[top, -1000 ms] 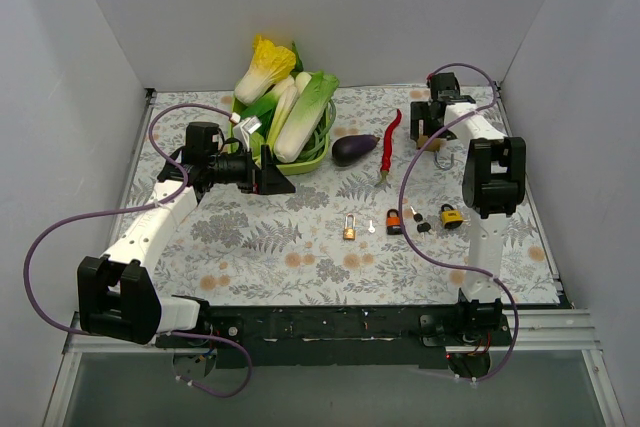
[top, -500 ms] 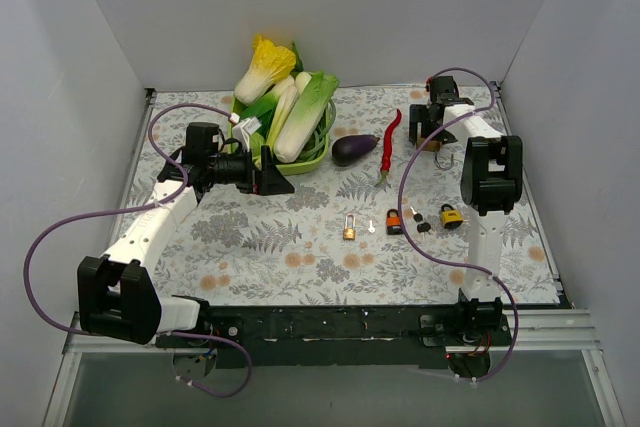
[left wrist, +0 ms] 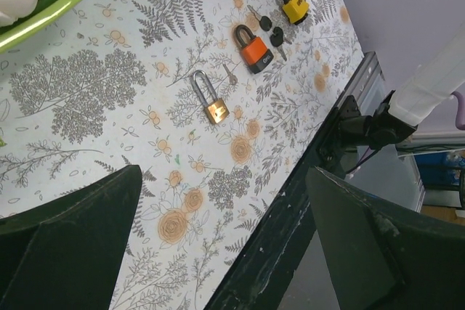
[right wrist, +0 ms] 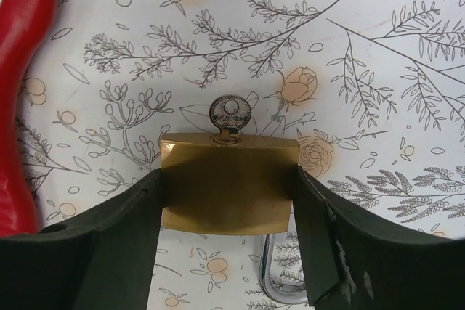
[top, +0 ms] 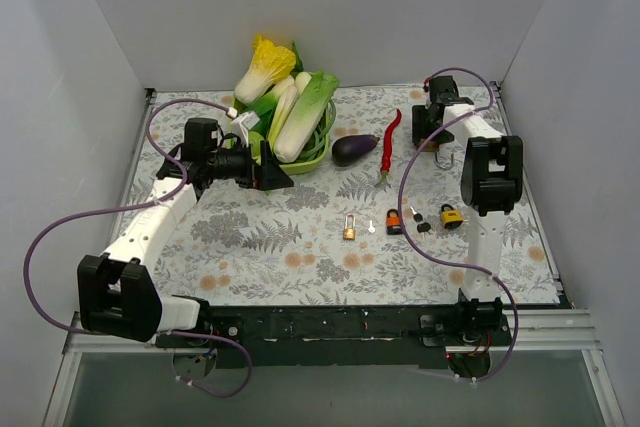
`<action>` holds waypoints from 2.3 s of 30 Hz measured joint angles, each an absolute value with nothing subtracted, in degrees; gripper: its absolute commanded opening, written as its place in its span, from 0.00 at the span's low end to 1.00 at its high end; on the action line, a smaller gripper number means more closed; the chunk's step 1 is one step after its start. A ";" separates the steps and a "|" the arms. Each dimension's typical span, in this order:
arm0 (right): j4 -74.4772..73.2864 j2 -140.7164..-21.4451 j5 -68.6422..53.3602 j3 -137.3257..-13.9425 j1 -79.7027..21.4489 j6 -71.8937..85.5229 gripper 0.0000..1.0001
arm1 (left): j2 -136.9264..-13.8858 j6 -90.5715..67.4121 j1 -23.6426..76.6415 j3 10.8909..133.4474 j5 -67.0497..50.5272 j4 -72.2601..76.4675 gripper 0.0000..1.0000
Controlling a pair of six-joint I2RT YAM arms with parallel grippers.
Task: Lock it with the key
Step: Pick up the lock from the center of the board.
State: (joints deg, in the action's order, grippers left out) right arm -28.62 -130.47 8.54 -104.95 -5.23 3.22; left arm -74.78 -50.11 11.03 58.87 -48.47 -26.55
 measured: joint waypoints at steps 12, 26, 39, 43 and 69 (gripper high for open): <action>-29.47 -120.20 1.69 -103.59 -5.26 1.83 0.01 | -77.21 -55.00 11.03 59.44 -48.40 -20.67 0.98; -29.80 -103.22 -6.46 -99.48 -12.14 22.28 0.01 | -72.49 -70.59 16.71 49.65 -36.80 0.10 0.98; -29.78 -101.34 -11.31 -93.86 -22.09 41.01 0.01 | -85.32 -66.24 40.82 55.90 -6.00 5.78 0.98; -29.85 -101.30 -11.33 -93.84 -23.33 43.03 0.01 | -88.49 -63.55 44.93 58.96 1.56 5.63 0.97; -29.89 -99.35 -11.99 -90.74 -25.34 49.80 0.14 | -98.61 -53.80 51.64 69.28 20.14 -0.40 0.00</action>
State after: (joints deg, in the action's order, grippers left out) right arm -29.89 -99.35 -11.99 -90.74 -25.34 49.80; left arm -98.61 -53.80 51.64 69.28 20.14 -0.40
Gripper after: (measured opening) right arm 0.711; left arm 0.058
